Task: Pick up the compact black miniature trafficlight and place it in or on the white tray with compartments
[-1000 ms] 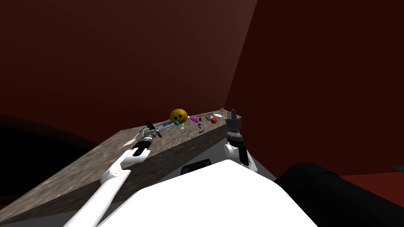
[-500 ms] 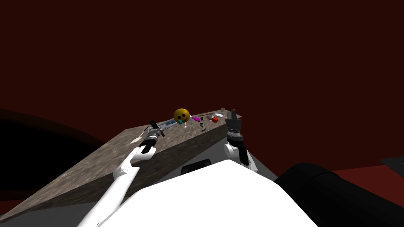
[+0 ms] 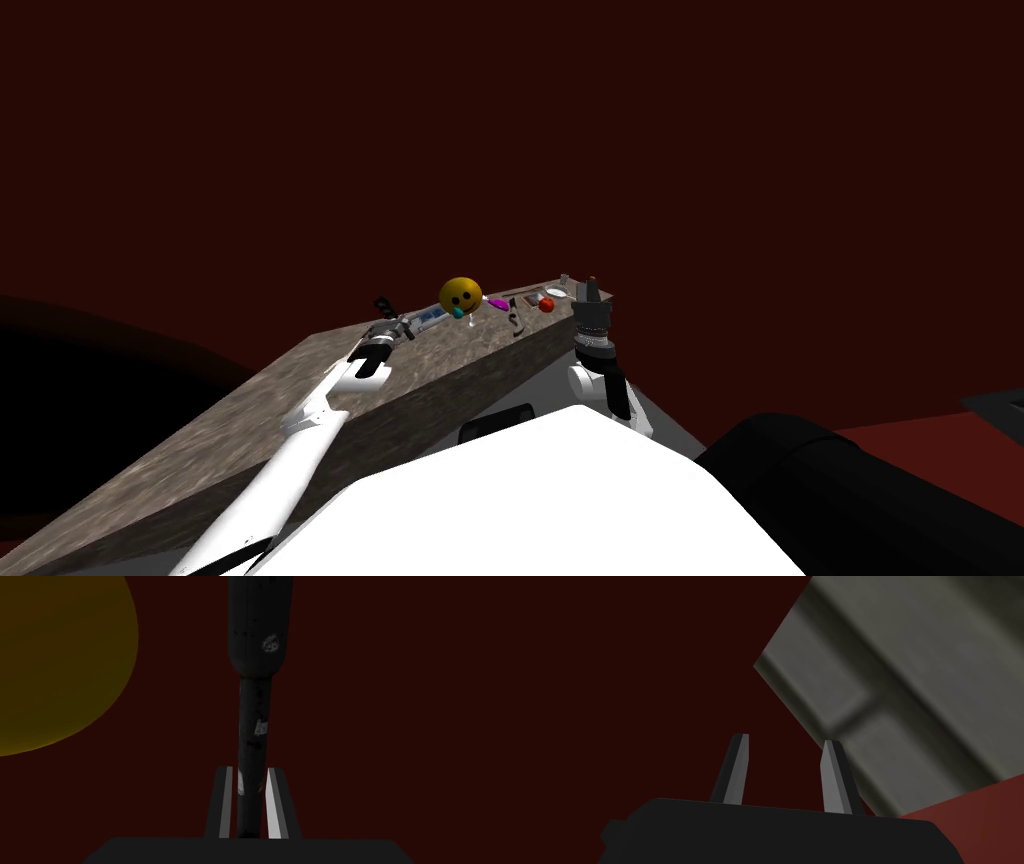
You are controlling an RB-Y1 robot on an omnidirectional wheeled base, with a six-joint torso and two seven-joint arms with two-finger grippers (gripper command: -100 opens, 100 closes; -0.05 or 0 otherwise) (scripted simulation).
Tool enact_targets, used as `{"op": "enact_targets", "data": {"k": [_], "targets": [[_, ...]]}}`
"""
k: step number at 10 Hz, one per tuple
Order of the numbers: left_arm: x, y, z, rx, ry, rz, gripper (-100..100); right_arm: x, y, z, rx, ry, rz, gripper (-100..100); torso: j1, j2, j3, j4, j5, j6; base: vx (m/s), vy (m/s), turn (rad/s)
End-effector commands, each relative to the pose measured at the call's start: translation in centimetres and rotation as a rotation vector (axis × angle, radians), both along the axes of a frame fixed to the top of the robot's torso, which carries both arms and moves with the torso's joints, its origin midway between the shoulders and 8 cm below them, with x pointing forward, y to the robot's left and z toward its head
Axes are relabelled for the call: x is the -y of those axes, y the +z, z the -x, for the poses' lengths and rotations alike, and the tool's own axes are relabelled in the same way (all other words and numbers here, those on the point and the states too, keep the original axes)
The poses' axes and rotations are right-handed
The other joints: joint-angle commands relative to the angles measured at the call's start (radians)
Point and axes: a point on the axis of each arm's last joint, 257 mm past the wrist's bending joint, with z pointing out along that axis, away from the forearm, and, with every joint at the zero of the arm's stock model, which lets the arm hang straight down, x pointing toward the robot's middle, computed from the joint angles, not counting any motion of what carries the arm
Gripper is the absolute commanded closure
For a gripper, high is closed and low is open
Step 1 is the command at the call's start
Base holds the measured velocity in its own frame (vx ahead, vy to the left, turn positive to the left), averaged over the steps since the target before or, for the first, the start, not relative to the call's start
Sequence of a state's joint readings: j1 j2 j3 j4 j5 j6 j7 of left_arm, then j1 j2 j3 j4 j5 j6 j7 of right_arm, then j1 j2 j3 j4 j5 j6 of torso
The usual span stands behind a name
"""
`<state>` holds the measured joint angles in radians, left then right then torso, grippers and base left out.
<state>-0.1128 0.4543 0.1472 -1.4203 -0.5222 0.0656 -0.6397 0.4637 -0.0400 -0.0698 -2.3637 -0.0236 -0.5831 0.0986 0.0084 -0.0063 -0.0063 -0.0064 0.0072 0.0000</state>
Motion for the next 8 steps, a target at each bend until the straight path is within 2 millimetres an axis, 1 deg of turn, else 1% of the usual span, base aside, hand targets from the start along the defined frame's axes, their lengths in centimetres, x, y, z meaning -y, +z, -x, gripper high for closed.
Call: {"op": "enact_targets", "data": {"k": [1, 2, 3, 4, 5, 6, 7, 8], "targets": [[-1.3, 0.9, -0.6, 0.004, 0.012, -0.027, 100, 0.0, 0.0, 0.0, 0.000, 0.000, 0.000, 0, 0.000, 0.000, 0.000, 0.000, 0.000, 0.000, -0.078, 0.149, -0.101], [-1.7, 1.3, -0.8, 0.006, 0.016, -0.034, 100, 0.0, 0.0, 0.0, 0.000, 0.000, 0.000, 0, 0.003, 0.005, 0.003, 0.001, 0.001, -0.001, -0.059, 0.138, -0.104], [-3.0, 2.4, -1.4, 0.010, 0.030, -0.052, 100, 0.0, 0.0, 0.0, 0.000, 0.000, 0.000, 0, 0.003, 0.006, 0.004, 0.001, 0.001, -0.001, -0.071, 0.158, -0.235], [-3.5, 2.7, -1.5, 0.012, 0.036, -0.056, 100, 0.0, 0.0, 0.0, 0.000, 0.000, 0.000, 0, 0.003, 0.007, 0.004, 0.002, 0.000, 0.001, -0.095, 0.162, -0.247], [-4.5, 3.3, -1.8, 0.013, 0.051, -0.060, 100, 0.0, 0.0, 0.0, 0.000, 0.000, 0.000, 0, 0.003, 0.008, 0.005, 0.002, 0.000, 0.000, -0.107, 0.149, -0.291], [-5.1, 3.6, -1.9, 0.013, 0.059, -0.061, 100, 0.0, 0.0, 0.0, 0.000, 0.000, 0.000, 0, 0.002, 0.009, 0.005, 0.002, 0.000, 0.001, -0.078, 0.138, -0.259], [-6.2, 4.0, -2.0, 0.013, 0.079, -0.058, 100, 0.0, 0.0, 0.0, 0.000, 0.000, 0.000, 0, 0.001, 0.007, 0.004, 0.002, 0.000, 0.001, -0.086, 0.136, -0.257], [-6.9, 4.2, -2.1, 0.012, 0.089, -0.055, 100, 0.0, 0.0, 0.0, 0.000, 0.000, 0.000, 0, 0.001, 0.007, 0.004, 0.001, 0.000, 0.001, -0.082, 0.121, -0.324]]}}
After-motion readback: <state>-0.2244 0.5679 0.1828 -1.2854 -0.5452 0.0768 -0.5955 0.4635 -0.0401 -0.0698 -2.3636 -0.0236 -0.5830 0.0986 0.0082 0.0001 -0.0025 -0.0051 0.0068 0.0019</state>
